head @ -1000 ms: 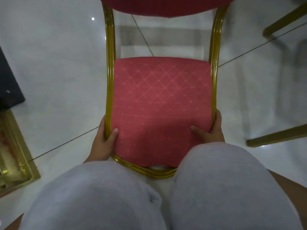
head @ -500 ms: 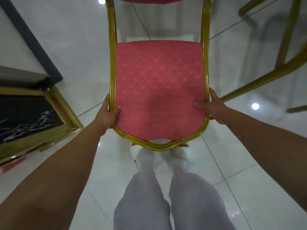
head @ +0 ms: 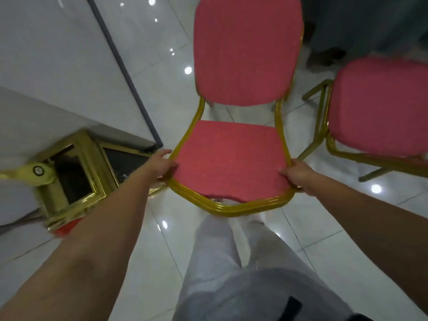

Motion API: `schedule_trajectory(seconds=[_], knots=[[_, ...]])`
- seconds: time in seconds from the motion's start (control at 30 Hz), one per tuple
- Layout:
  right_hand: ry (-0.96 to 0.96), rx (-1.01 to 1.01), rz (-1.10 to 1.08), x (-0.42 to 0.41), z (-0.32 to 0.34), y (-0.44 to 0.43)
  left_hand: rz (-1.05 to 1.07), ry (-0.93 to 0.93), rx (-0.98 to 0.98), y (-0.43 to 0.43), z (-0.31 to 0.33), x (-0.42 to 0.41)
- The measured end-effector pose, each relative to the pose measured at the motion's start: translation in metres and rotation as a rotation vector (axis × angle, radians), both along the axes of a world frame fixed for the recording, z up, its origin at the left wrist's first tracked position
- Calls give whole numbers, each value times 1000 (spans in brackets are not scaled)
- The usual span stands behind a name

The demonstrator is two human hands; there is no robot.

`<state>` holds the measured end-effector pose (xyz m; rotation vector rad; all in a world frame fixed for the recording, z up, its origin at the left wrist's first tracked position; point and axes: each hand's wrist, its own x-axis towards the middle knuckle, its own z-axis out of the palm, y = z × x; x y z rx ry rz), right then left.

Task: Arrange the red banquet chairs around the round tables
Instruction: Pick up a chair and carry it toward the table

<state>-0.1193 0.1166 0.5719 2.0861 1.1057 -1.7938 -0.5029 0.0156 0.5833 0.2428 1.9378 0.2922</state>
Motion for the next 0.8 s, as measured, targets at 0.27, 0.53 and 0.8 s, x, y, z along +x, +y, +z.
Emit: schedule_trajectory(seconds=[0.27,0.53,0.8], knots=[[-32,-4,-216,-32,89,70,76,72,168,101,93,-27],[-61,240,-367,-73,161,111,-286,350,360,227,169,-56],[12,671,-394,-65,236,119,-1167,487,758,289,263,83]])
